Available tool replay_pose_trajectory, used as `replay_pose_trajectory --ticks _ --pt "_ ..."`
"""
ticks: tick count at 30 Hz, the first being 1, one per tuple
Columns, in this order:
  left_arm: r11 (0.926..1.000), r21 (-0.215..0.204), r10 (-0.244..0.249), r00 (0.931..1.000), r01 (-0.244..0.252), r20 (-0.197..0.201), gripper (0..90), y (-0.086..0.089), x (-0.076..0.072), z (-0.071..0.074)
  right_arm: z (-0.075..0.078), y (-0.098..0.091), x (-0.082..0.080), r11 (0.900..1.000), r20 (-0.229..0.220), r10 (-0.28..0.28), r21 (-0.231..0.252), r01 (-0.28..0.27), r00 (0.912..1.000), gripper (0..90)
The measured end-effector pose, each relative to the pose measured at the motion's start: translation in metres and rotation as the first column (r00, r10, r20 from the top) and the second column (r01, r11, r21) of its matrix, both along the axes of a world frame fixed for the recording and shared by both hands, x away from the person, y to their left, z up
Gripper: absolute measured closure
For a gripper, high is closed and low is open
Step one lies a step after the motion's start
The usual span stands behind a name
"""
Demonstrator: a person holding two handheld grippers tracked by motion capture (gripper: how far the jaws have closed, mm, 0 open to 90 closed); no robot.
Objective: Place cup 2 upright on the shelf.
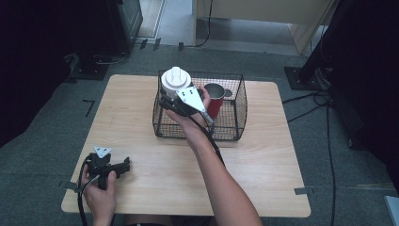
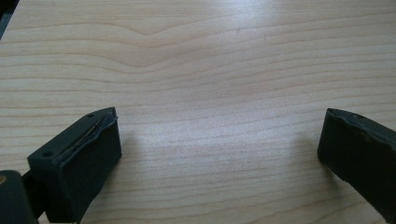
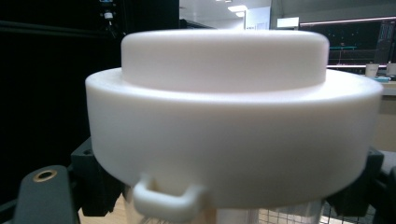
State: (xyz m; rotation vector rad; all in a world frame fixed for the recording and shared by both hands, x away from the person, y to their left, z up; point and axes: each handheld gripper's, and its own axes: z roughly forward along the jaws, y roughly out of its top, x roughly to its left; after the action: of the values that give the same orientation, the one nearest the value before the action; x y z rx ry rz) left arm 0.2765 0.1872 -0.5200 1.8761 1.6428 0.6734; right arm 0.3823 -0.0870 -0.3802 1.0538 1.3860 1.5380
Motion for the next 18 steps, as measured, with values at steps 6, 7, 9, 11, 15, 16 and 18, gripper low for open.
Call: replay_pose_trajectory --ticks 6,7,9,11,15,16,18 --pt "1.0000 0.000 0.001 1.0000 -0.001 0.002 0.0 0.000 0.000 0.000 -0.006 0.002 0.009 1.0000 -0.009 -0.005 -0.006 0.005 0.9999 15.9" --pt "1.0000 0.000 0.001 1.0000 -0.001 0.001 0.0 0.000 0.000 0.000 -0.008 0.002 0.011 1.0000 -0.010 -0.006 -0.007 0.006 0.9999 15.9" --pt "1.0000 0.000 0.000 1.0000 0.000 0.000 0.0 0.000 0.000 0.000 -0.010 0.002 0.014 0.9999 -0.015 -0.011 -0.006 0.011 0.9998 15.9" --pt "1.0000 0.000 0.000 1.0000 0.000 0.000 0.0 0.000 0.000 0.000 -0.013 0.002 0.017 0.9999 -0.021 -0.014 -0.008 0.014 0.9997 15.9" --pt "1.0000 0.000 0.000 1.0000 0.000 0.000 0.0 0.000 0.000 0.000 -0.021 0.001 0.025 0.9998 -0.042 -0.017 -0.007 0.017 0.9990 15.9" --pt "1.0000 0.000 0.000 1.0000 0.000 0.000 0.0 0.000 0.000 0.000 -0.021 0.001 0.025 0.9998 -0.042 -0.017 -0.007 0.017 0.9990 15.9" --pt "1.0000 0.000 0.000 1.0000 0.000 0.000 0.0 0.000 0.000 0.000 -0.023 0.001 0.027 0.9998 -0.050 -0.011 0.016 0.011 0.9987 15.9"
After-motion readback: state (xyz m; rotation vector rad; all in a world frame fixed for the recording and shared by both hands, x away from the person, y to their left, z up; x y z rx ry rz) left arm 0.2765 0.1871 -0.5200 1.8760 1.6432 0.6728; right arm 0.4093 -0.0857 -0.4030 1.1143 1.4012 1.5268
